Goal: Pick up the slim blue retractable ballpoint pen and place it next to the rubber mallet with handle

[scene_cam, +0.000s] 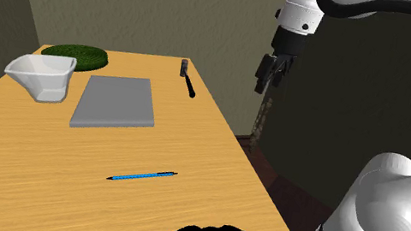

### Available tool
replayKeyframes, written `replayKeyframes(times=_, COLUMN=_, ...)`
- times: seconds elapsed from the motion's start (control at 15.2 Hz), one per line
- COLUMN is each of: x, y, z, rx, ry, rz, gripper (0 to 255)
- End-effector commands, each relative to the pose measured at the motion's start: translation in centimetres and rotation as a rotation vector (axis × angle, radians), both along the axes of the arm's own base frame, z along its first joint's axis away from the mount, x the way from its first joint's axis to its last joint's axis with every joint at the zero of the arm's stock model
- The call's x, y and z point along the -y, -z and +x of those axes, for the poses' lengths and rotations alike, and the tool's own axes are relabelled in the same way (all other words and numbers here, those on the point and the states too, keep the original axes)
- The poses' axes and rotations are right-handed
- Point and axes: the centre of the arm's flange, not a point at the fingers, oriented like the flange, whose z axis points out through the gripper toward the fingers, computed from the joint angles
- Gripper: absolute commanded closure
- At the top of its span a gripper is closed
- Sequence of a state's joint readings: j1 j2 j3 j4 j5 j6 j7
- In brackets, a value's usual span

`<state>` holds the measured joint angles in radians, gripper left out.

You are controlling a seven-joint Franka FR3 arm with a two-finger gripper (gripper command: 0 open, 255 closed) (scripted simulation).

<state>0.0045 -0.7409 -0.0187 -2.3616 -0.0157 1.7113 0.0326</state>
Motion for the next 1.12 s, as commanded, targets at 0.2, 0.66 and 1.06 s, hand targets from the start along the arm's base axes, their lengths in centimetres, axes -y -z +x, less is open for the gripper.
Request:
replayKeyframes(times=0.2, x=-1.9, y=1.9, z=2.8, rx=-0.001, ry=-0.095, rz=0.002, gripper=0)
replayKeyframes(times=0.66, x=-7.4, y=6.3, z=8.5, rx=-0.003, ry=-0.316, rz=0.008, gripper=0)
replayKeyframes(times=1.06, x=-13.1, y=10.0, z=12.3, rx=-0.004, ry=-0.506, rz=0.012, gripper=0)
